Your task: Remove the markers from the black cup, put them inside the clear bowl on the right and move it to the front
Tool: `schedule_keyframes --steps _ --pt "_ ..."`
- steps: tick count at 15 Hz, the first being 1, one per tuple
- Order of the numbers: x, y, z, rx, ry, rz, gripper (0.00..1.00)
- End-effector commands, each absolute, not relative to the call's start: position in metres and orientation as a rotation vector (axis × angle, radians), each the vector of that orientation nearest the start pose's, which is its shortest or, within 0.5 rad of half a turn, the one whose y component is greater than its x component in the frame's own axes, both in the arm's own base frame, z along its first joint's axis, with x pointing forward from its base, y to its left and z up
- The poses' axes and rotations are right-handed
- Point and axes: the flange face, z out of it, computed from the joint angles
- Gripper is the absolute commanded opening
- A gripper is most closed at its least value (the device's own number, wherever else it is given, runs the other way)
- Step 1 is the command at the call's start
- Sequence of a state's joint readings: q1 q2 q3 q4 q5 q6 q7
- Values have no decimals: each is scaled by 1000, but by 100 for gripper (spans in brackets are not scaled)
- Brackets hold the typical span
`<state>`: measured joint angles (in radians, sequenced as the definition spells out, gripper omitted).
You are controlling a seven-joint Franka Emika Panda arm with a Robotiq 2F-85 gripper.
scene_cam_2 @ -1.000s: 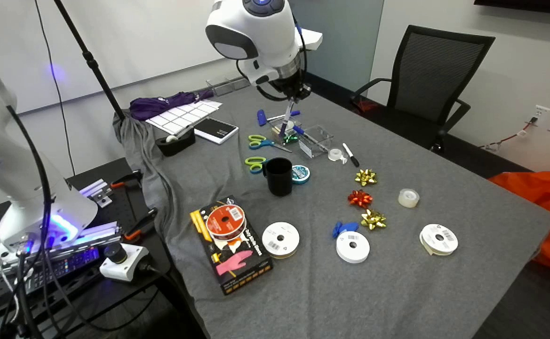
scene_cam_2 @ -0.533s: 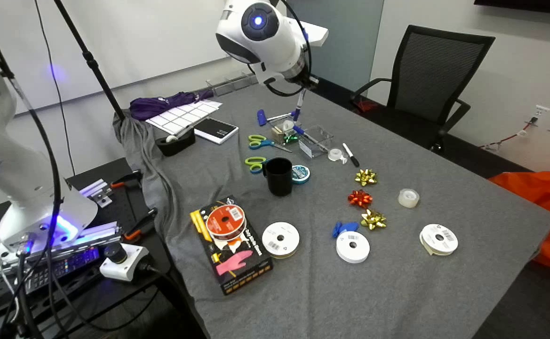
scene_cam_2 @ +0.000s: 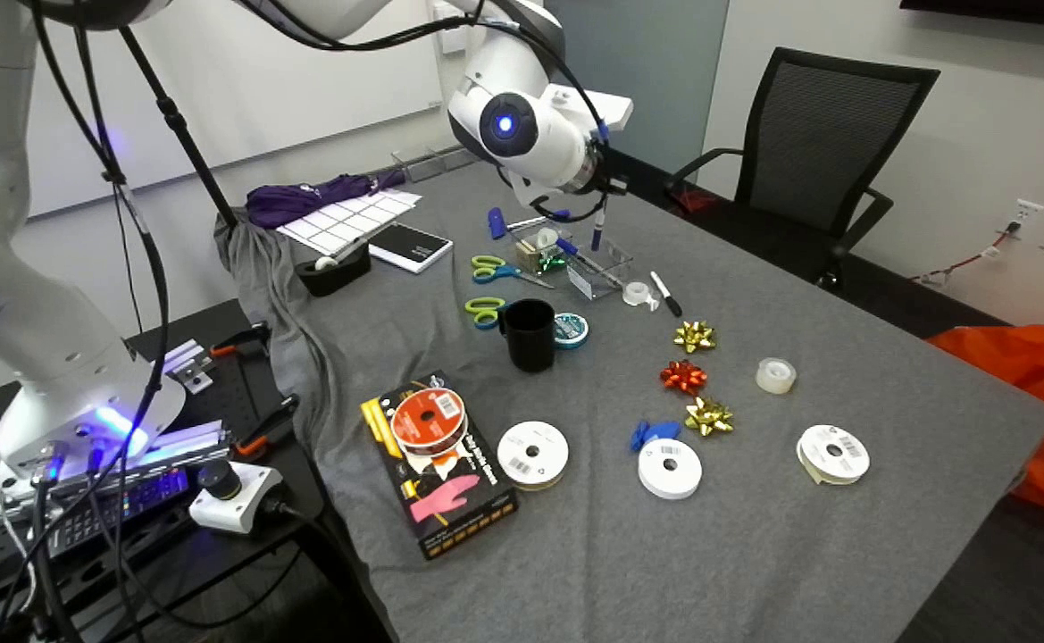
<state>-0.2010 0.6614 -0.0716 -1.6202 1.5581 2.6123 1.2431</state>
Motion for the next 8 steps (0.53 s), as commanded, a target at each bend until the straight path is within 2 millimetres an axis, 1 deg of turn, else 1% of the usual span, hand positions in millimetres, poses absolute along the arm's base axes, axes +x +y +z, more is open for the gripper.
schedule_keyframes --steps 1,5,8 --pt "691 -209 230 -406 2151 147 4" --pt "690 -212 198 -444 2170 99 4" --pt "686 -211 180 -447 2214 85 4"
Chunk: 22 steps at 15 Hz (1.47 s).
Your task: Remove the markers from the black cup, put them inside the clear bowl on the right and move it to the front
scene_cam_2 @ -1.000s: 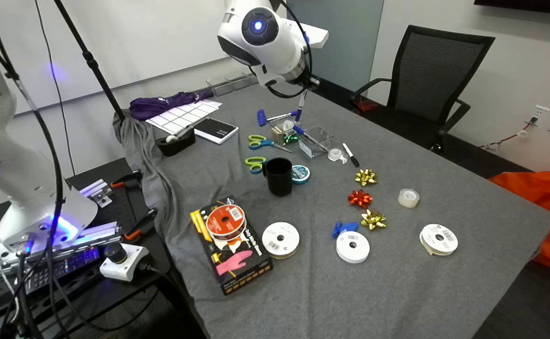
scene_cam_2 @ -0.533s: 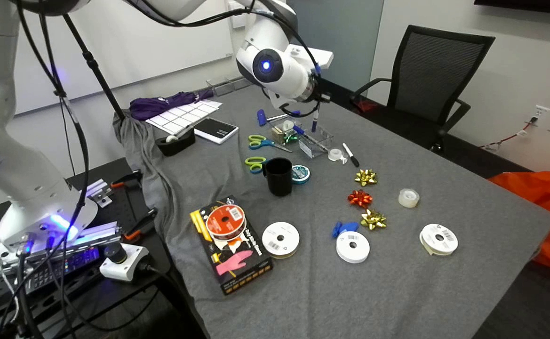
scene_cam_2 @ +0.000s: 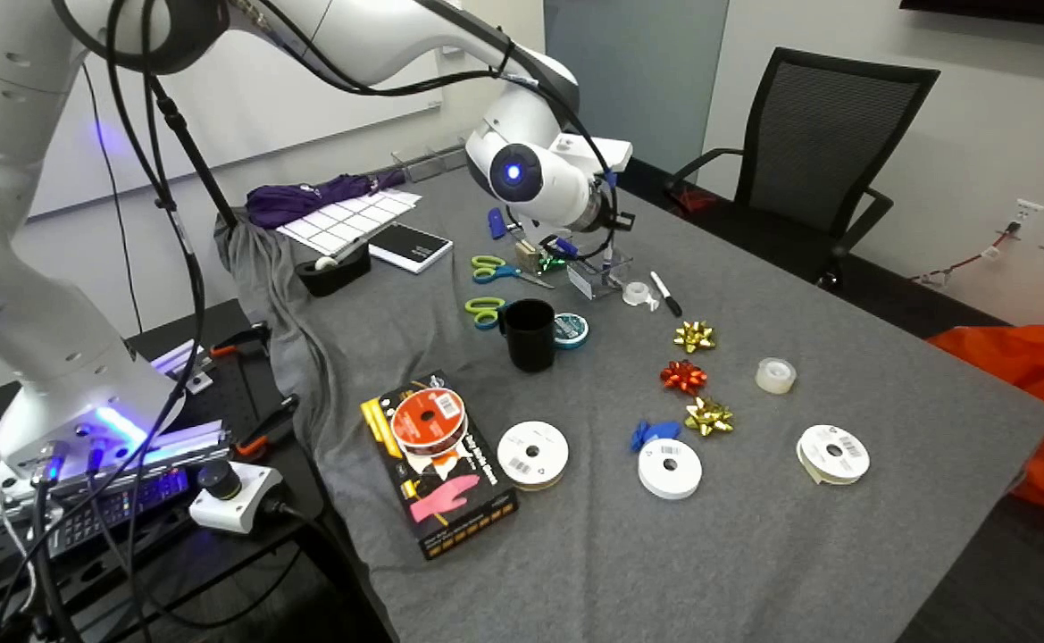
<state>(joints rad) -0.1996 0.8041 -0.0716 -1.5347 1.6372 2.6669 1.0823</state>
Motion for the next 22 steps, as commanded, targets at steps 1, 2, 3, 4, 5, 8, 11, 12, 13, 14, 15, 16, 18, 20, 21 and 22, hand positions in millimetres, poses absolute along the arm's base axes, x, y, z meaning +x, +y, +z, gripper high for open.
schedule_keyframes --steps 1,2,3,4,5,8,11,12,13,14,15,16,18,20,21,22 --pt "685 -211 177 -445 2226 81 4" --pt "683 -210 172 -446 2250 76 4" --pt "682 -209 168 -447 2270 69 4" --pt "681 -206 166 -442 2291 62 4" --pt "682 -204 168 -438 2303 53 12" --pt "684 -202 172 -427 2332 43 47" --pt "682 -202 173 -440 2353 63 70" --pt "681 -204 175 -445 2354 68 77" --pt "679 -205 177 -454 2356 72 84" --pt "678 -207 179 -468 2353 78 90" --pt "676 -208 182 -482 2351 83 98" --pt "673 -210 185 -495 2349 89 99" --pt "666 -214 192 -530 2359 101 100" --pt "658 -218 198 -577 2388 112 100" --pt "654 -221 201 -600 2401 116 100" --pt "651 -225 206 -621 2418 122 100"
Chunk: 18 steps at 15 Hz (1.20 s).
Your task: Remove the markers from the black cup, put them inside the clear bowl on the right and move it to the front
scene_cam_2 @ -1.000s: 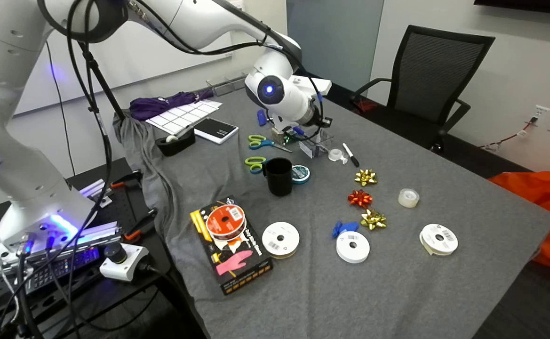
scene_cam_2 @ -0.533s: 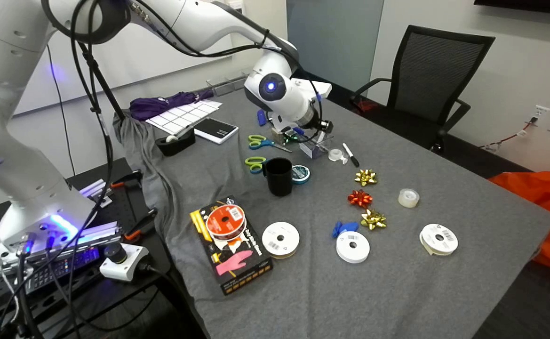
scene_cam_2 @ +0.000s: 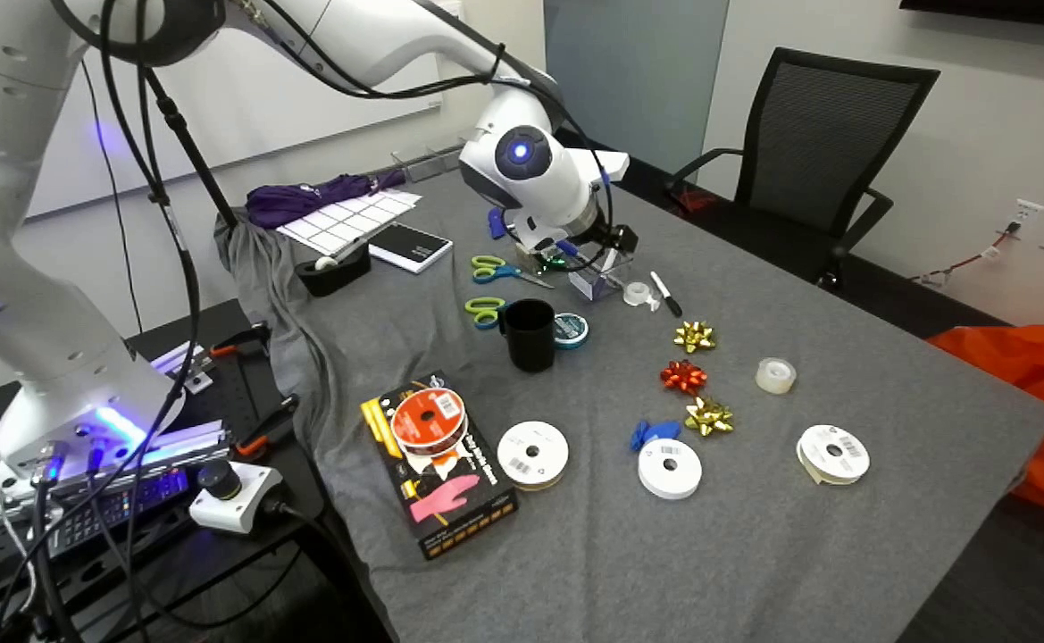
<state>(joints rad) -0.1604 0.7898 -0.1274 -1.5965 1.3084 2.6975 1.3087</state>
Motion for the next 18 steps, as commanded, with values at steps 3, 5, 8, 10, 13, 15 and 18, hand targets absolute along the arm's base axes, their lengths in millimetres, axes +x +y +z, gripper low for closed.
schedule_keyframes --steps 3,5,8,10,13,15,18 --pt "643 -236 220 -674 2457 137 100" --pt "639 -243 228 -709 2489 149 100" --pt "634 -249 234 -777 2558 156 100" --pt "633 -252 238 -821 2600 152 100" --pt "632 -259 245 -866 2643 147 100" --pt "633 -261 246 -878 2663 135 100" --pt "633 -262 238 -885 2706 119 100"
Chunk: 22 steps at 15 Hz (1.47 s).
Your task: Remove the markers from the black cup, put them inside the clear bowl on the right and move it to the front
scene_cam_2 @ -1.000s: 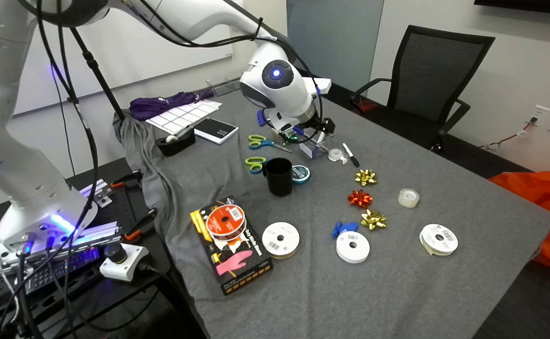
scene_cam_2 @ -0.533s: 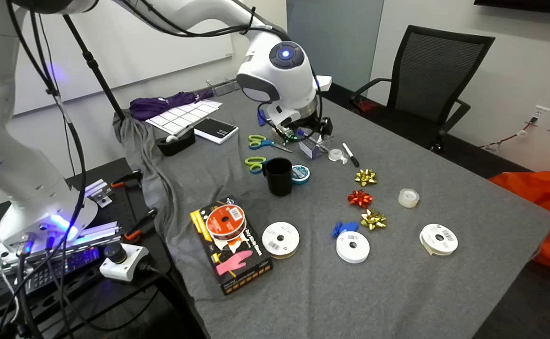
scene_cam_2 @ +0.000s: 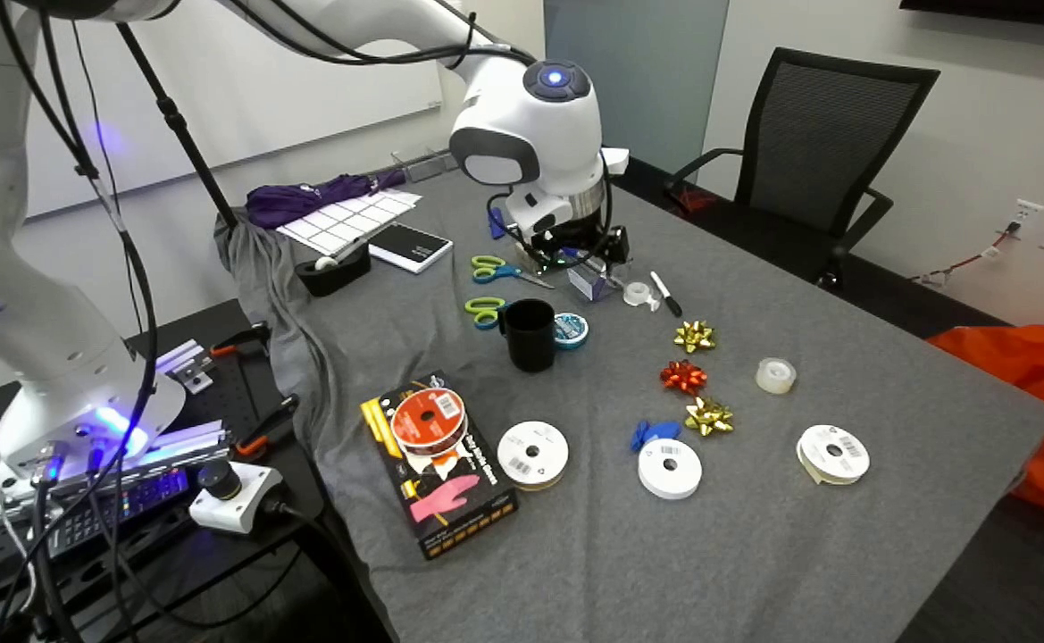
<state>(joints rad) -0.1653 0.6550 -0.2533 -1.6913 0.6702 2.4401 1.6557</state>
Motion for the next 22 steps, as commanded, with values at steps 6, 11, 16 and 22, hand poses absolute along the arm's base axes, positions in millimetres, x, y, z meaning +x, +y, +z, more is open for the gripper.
schedule_keyframes --steps 6,11,16,22 --pt "634 -255 217 -879 2771 116 100" --pt "635 -247 193 -873 2797 124 100" --pt "636 -243 190 -857 2795 132 100" --pt "655 -230 195 -768 2759 111 100"
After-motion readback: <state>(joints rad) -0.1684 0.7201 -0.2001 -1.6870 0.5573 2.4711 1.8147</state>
